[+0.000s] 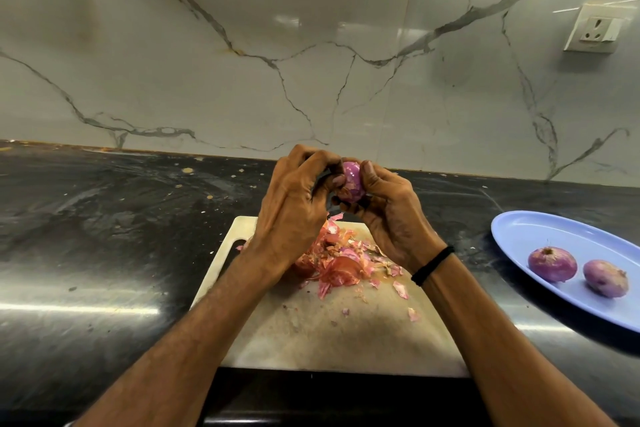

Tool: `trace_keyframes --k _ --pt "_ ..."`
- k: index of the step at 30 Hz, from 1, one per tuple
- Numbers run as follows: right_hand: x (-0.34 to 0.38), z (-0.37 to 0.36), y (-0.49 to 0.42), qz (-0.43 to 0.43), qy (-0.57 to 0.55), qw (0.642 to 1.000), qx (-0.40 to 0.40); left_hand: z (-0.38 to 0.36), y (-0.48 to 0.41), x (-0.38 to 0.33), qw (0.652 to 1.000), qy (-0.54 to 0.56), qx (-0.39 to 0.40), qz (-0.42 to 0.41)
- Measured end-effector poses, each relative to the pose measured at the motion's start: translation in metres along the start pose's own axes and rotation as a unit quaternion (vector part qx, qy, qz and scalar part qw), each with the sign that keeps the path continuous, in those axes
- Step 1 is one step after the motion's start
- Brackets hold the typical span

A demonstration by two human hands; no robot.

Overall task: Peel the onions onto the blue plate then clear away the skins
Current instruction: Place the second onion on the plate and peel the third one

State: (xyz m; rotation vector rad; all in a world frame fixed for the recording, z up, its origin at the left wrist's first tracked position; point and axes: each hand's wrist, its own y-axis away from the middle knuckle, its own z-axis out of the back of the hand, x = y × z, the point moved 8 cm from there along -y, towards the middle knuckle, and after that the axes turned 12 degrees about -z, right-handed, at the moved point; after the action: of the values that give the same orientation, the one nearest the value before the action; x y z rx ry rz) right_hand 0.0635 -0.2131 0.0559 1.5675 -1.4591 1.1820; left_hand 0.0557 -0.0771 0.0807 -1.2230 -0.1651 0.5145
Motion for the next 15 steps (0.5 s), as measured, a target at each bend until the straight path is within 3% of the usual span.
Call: trace_keyframes --k 15 --pt "-0.0001 0.0003 -0.0004 -0.005 0.009 1.0 -0.006 0.0025 0.0009 -0.0044 1.0 -0.006 0.006 0.008"
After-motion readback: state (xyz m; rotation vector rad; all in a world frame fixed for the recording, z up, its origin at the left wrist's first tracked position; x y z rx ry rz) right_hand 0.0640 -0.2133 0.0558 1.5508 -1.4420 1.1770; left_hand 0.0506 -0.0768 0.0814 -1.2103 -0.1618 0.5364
